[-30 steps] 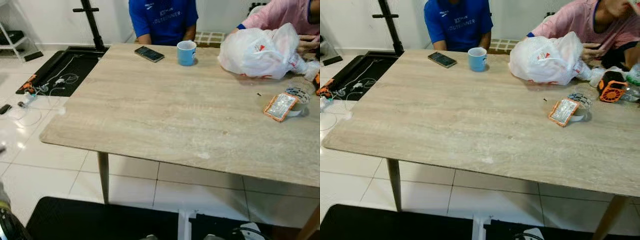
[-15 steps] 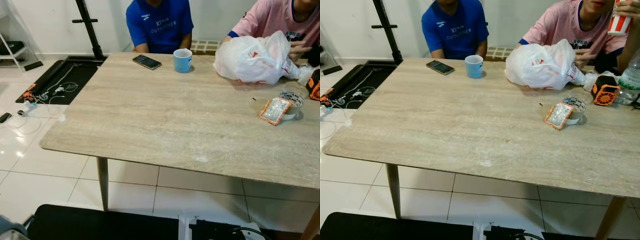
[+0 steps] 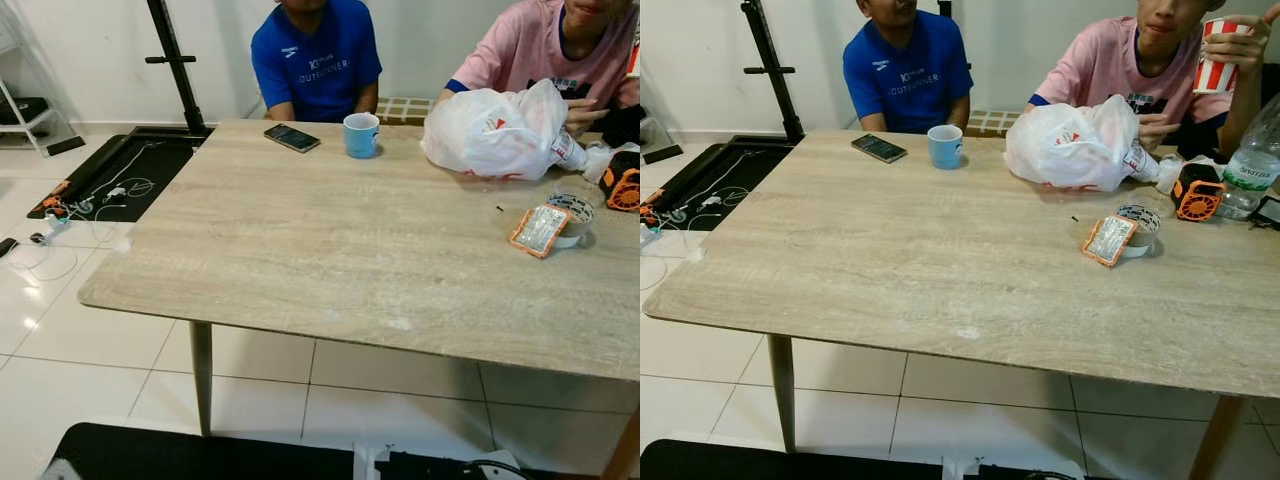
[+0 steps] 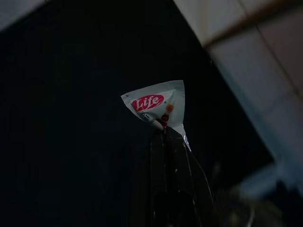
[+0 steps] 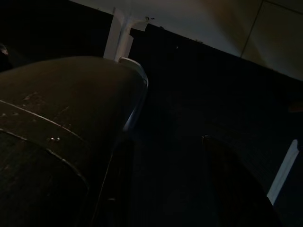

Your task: Restocking fridge

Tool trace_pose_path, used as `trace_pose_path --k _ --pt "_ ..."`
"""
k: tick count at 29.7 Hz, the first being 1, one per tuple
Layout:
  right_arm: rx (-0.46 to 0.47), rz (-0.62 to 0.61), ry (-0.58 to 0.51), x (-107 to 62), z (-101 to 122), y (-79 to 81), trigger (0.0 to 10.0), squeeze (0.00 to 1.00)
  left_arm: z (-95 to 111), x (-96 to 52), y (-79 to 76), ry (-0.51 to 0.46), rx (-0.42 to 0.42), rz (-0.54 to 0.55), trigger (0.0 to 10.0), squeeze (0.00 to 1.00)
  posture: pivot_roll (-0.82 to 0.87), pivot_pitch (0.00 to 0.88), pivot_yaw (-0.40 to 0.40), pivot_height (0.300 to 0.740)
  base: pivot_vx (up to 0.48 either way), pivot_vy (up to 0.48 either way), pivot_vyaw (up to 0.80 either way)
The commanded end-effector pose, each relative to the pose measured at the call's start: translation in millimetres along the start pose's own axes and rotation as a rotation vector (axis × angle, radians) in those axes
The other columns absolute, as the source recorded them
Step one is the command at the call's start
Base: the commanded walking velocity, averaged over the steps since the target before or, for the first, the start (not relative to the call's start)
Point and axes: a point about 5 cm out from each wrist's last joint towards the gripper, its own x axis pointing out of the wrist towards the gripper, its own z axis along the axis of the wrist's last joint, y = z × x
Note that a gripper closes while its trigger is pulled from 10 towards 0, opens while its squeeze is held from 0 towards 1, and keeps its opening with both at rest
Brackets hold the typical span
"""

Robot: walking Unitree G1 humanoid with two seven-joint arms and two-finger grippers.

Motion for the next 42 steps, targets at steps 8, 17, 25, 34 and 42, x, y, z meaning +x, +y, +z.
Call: trace_pose_path --k 8,17,25,34,42 --pt "-0.024 0.005 -0.003 1.4 7 2.3 10.0 0.00 -45 -6.6 -34.2 0.160 0.262 -0.197 10.0 0.00 -0.05 0.000 0.043 0.740 0.000 -0.118 0.00" --pt "-0.028 -0.006 -0.003 1.1 10 -0.8 10.0 0.00 -63 -11.5 -48.3 0.218 0.317 -0.264 10.0 0.00 -0.05 0.000 0.035 0.740 0.000 -0.210 0.00" --pt "-0.035 -0.006 -0.003 1.4 12 -0.8 10.0 0.00 -64 -12.2 -50.8 0.225 0.322 -0.282 10.0 0.00 -0.03 0.000 0.026 0.740 0.000 0.000 0.00" --pt "-0.091 -0.021 0.020 0.2 14 -7.6 10.0 0.00 -73 -15.0 -55.8 0.251 0.403 -0.311 10.0 0.00 -0.04 0.000 0.003 0.740 0.000 0.000 -0.56" --pt "-0.106 -0.039 0.013 -1.7 21 -17.4 10.0 0.00 -72 -15.2 -65.7 0.239 0.381 -0.320 10.0 0.00 -0.05 0.000 -0.017 0.740 0.000 0.000 -0.76"
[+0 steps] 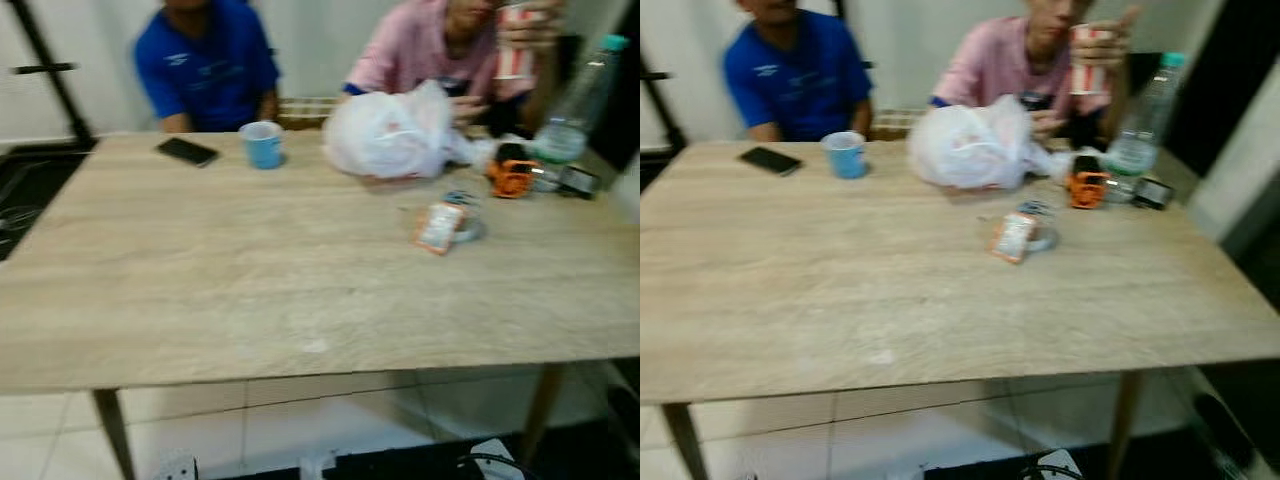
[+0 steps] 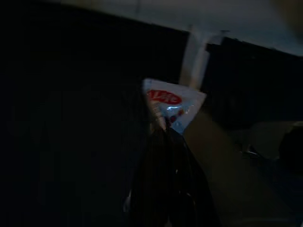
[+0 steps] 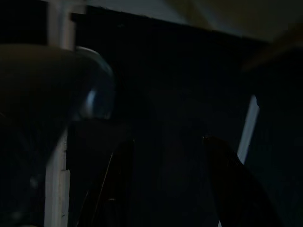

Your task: Restocking fridge

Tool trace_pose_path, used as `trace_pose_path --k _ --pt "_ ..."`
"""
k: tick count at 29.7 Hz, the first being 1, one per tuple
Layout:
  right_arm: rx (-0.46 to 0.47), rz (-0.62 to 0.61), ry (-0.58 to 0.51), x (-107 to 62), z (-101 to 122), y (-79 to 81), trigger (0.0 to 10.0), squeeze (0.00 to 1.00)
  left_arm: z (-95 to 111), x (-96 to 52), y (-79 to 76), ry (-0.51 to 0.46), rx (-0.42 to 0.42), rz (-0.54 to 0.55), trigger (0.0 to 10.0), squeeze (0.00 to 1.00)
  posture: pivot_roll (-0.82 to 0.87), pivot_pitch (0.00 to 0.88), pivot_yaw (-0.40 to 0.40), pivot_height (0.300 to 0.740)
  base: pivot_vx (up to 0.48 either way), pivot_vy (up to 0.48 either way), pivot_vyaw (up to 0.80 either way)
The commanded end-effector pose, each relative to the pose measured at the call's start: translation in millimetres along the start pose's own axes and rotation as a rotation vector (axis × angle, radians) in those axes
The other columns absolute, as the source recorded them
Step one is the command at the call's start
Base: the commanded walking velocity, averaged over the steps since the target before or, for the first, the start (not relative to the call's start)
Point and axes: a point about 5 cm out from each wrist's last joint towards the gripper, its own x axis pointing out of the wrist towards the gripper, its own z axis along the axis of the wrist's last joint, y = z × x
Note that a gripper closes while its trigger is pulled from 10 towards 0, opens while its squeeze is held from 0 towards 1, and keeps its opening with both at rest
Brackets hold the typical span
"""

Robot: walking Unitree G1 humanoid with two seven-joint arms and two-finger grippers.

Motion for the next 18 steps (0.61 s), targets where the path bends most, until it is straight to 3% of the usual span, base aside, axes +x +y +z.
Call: trace_pose_path --k 1,18 --pt "-0.008 -0.002 -0.002 -0.2 3 -2.0 10.0 0.00 -4 1.2 -8.4 0.015 -0.011 -0.013 10.0 0.00 -0.04 0.000 -0.016 0.740 0.000 0.000 -0.76" --pt "-0.031 0.028 -0.013 2.7 12 9.7 10.0 0.00 -3 0.5 -3.0 0.024 0.046 -0.004 10.0 0.00 -0.03 0.000 -0.002 0.740 0.000 0.000 -0.76"
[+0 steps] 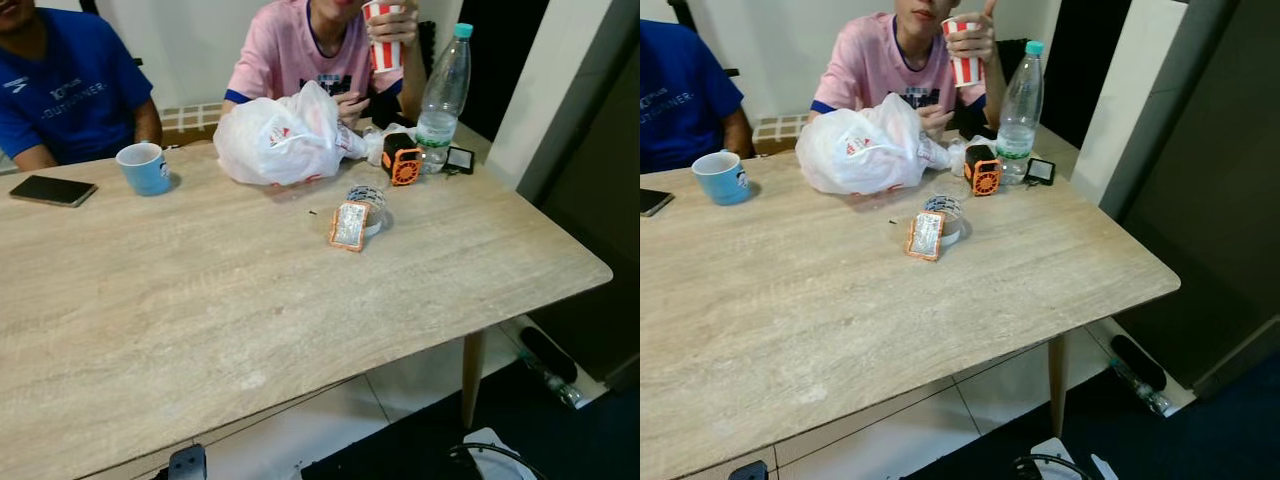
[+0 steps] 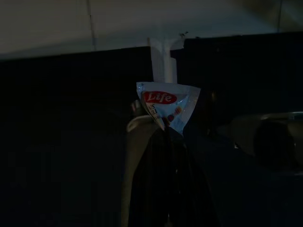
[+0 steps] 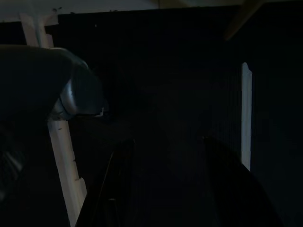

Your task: Restocking fridge

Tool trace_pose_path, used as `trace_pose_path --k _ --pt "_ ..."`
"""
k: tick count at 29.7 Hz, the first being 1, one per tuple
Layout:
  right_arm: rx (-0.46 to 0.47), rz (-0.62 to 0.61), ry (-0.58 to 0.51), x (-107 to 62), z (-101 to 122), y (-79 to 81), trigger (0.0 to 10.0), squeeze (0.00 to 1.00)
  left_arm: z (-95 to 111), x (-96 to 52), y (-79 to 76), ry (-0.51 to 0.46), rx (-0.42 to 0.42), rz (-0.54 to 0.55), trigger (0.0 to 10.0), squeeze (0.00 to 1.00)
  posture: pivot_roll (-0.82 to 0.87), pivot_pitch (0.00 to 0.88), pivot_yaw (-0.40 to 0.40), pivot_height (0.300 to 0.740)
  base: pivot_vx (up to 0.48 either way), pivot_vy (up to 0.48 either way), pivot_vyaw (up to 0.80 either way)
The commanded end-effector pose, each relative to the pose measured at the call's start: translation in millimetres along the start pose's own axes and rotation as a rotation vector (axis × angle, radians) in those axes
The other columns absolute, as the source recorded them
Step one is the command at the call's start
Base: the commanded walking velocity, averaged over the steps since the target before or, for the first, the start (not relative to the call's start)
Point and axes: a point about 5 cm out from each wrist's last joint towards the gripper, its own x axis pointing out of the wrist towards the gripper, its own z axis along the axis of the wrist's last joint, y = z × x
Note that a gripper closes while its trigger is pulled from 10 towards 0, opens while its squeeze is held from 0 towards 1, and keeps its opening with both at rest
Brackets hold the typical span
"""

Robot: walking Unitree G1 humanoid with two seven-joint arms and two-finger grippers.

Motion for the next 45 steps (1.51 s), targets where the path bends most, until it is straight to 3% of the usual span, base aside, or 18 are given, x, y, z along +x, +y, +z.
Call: trace_pose_path --k 1,39,45 --pt "-0.008 0.011 0.000 0.9 2.0 3.6 10.0 0.00 -6.6 -0.8 2.1 0.027 0.021 0.007 10.0 0.00 -0.03 0.000 0.002 0.740 0.000 0.000 -0.76" --pt "-0.030 0.032 0.001 1.8 3.3 8.4 10.0 0.00 -7.0 0.1 -3.6 0.041 0.086 -0.021 10.0 0.00 -0.04 0.000 0.009 0.740 0.000 0.000 -0.76" --pt "-0.034 0.030 0.004 1.7 1.5 8.7 10.0 0.00 -9.3 -0.1 -3.8 0.047 0.092 -0.022 10.0 0.00 -0.04 0.000 0.013 0.740 0.000 0.000 0.00"
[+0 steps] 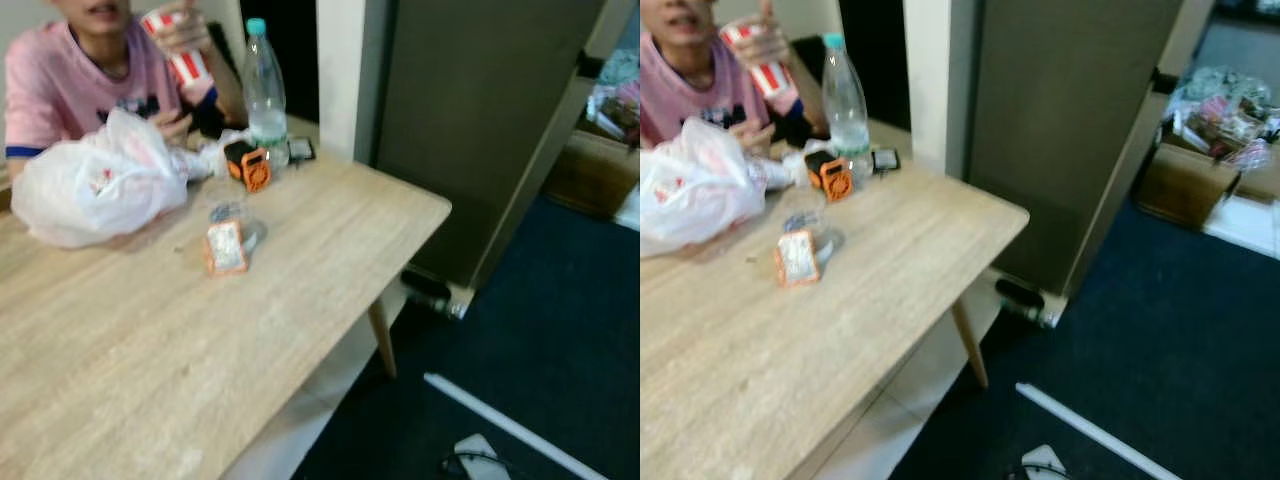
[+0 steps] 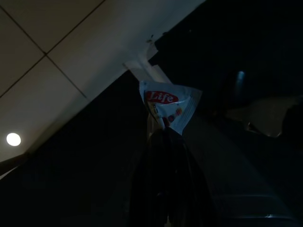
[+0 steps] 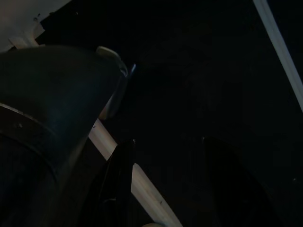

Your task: Restocking fridge

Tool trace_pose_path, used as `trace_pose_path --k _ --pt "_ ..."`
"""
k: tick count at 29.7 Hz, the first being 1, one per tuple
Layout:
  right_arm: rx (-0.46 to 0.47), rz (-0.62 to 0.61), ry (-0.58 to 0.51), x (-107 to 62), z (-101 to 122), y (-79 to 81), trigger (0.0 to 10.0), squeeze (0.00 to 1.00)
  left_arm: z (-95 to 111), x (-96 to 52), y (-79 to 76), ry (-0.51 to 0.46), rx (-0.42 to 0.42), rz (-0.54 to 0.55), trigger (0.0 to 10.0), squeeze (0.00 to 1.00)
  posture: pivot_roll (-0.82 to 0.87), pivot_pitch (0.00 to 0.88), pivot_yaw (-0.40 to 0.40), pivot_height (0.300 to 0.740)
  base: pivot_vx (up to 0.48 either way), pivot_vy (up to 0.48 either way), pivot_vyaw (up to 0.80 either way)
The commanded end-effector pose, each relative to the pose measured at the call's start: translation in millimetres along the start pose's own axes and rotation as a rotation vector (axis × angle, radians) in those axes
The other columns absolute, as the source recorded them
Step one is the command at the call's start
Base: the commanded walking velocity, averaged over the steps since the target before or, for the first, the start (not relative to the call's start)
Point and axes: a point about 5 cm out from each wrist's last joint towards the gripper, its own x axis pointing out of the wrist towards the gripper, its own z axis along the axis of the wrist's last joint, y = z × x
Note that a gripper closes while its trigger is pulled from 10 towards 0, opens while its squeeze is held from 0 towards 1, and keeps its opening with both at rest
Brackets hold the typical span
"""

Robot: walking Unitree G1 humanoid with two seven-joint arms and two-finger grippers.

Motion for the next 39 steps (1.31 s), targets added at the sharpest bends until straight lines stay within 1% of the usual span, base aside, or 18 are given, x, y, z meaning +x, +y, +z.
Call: trace_pose_path --k 1,4,20,39 --pt "-0.017 -0.004 -0.011 0.1 2.5 -0.2 10.0 0.00 -0.4 0.0 0.0 0.009 0.017 -0.003 10.0 0.00 -0.04 0.000 0.013 0.740 0.000 0.000 0.00" --pt "-0.019 -0.002 -0.007 0.0 -0.3 0.4 10.0 0.00 -2.2 -0.2 0.4 0.008 0.003 0.002 10.0 0.00 -0.04 0.000 0.014 0.740 0.000 0.000 0.00" --pt "-0.029 0.005 0.007 0.3 -5.2 3.3 10.0 0.00 -6.8 -1.1 2.9 0.021 0.001 0.001 10.0 0.00 -0.03 0.000 0.018 0.740 0.000 0.000 0.00" --pt "-0.036 -0.001 0.007 0.5 -3.6 3.1 10.0 0.00 -3.5 -0.7 2.3 0.023 0.025 -0.005 10.0 0.00 -0.03 0.000 0.012 0.740 0.000 0.000 0.00"
